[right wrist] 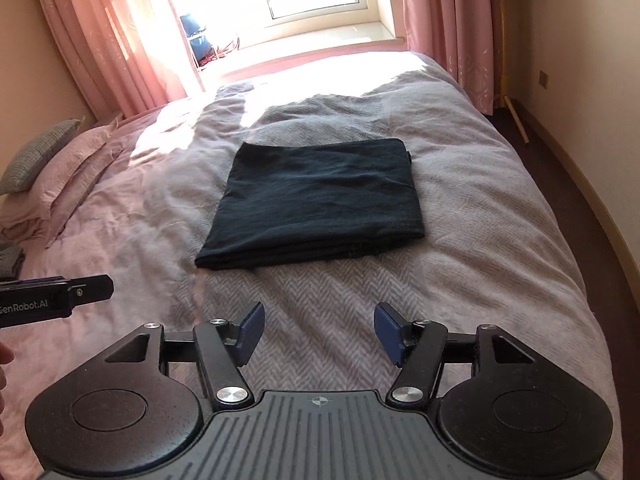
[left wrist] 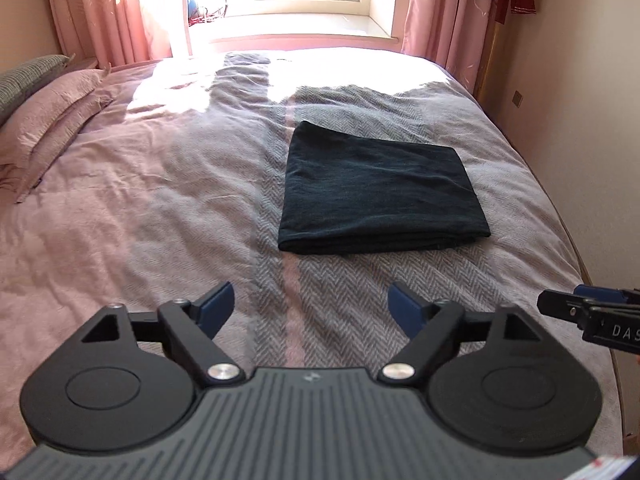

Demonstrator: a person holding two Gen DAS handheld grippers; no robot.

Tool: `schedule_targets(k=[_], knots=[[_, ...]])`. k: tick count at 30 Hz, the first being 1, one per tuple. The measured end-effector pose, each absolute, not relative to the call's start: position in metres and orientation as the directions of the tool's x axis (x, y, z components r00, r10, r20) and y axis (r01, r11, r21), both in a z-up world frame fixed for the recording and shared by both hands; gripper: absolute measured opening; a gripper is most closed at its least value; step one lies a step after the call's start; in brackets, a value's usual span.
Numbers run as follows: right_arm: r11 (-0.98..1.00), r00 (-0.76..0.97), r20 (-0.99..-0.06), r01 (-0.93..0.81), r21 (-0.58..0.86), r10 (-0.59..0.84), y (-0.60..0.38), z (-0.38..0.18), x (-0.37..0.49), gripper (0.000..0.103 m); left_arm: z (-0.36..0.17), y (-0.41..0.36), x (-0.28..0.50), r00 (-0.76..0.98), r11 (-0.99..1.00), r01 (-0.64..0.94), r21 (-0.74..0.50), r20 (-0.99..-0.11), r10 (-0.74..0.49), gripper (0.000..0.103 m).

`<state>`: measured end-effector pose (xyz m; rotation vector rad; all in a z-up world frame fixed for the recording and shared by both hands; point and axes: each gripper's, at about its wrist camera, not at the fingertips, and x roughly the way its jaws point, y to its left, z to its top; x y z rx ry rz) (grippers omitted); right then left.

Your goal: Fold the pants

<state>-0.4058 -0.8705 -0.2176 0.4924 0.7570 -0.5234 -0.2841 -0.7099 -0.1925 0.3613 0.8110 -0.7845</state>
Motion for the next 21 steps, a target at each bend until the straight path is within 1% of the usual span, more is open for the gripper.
schedule_targets(k=[2,4,6,8,11,14,18,21], knots=[[0.774,0.615,-0.741,0.596,0.215,-0.269,-0.854,-0.198,-0.421,0.059,-0.17,-0.69,-0.301,0.447,0.67,0.742,0.003,-0.747,-0.491,0.094],[0.794,0.616,-0.734,0.581,0.179,-0.285,-0.839,-0.179,-0.431,0.059,-0.152,-0.675,-0.315,0.459,0.679,0.734,0.012,-0.746,-0.483,0.102],[0.811,0.605,-0.735,0.57,0.132,-0.306,-0.824,-0.16,-0.438,0.06,-0.135,-0.663,-0.329,0.463,0.672,0.74,0.022,-0.742,-0.486,0.102],[0.815,0.591,-0.736,0.572,0.094,-0.33,-0.812,-0.144,-0.445,0.06,-0.121,-0.654,-0.339,0.454,0.667,0.745,0.007,-0.738,-0.5,0.102],[0.818,0.597,-0.714,0.572,0.059,-0.365,-0.795,-0.123,-0.456,0.06,-0.104,-0.645,-0.349,0.424,0.637,0.77,-0.011,-0.738,-0.525,0.102],[0.806,0.59,-0.728,0.585,0.089,-0.349,-0.791,-0.112,-0.464,0.06,-0.093,-0.641,-0.355,0.435,0.631,0.776,0.012,-0.735,-0.52,0.101],[0.792,0.587,-0.744,0.597,0.132,-0.319,-0.786,-0.103,-0.473,0.06,-0.08,-0.633,-0.359,0.413,0.63,0.776,-0.019,-0.741,-0.53,0.101],[0.789,0.595,-0.743,0.595,0.151,-0.306,-0.779,-0.096,-0.478,0.06,-0.076,-0.63,-0.365,0.413,0.629,0.778,-0.013,-0.744,-0.526,0.101]])
